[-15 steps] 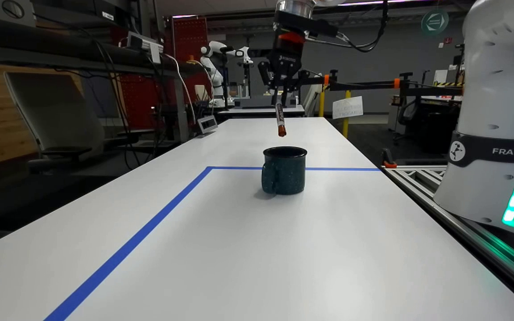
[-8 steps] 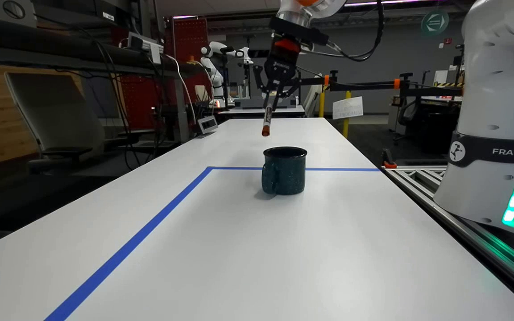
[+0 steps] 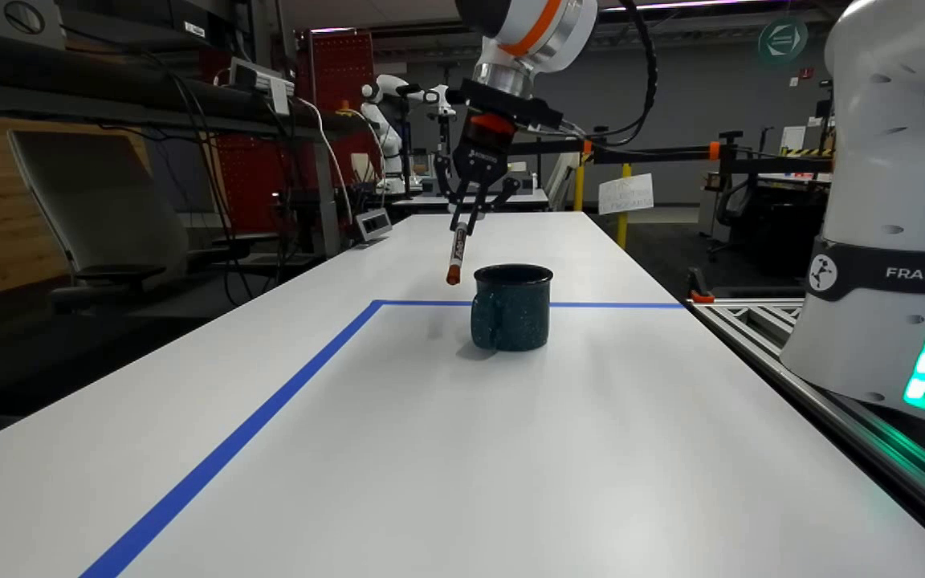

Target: Pick up the marker from the cup and put it on the table

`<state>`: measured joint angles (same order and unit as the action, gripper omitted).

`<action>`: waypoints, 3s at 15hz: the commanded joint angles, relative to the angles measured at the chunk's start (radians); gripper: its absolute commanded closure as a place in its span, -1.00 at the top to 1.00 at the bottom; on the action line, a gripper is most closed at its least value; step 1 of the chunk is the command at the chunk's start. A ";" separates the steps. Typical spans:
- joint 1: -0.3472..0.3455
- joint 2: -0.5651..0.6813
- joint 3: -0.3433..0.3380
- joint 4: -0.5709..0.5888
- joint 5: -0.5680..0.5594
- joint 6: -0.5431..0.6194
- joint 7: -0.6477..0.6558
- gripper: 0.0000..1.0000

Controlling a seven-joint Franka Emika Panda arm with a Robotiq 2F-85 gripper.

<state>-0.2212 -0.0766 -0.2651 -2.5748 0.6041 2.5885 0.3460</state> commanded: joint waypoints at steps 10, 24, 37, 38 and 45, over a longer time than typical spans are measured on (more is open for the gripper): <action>0.000 0.290 0.053 0.155 0.028 0.035 -0.065 -0.89; 0.136 0.351 -0.011 0.136 -0.525 0.225 0.081 -0.89; 0.191 0.372 -0.036 0.111 -0.555 0.316 0.060 0.05; 0.182 0.350 -0.026 0.107 -0.543 0.296 0.051 0.21; 0.119 0.028 0.015 0.079 -0.513 -0.095 -0.001 1.00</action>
<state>-0.0646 0.1381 -0.2791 -2.4454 0.0665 2.6564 0.4030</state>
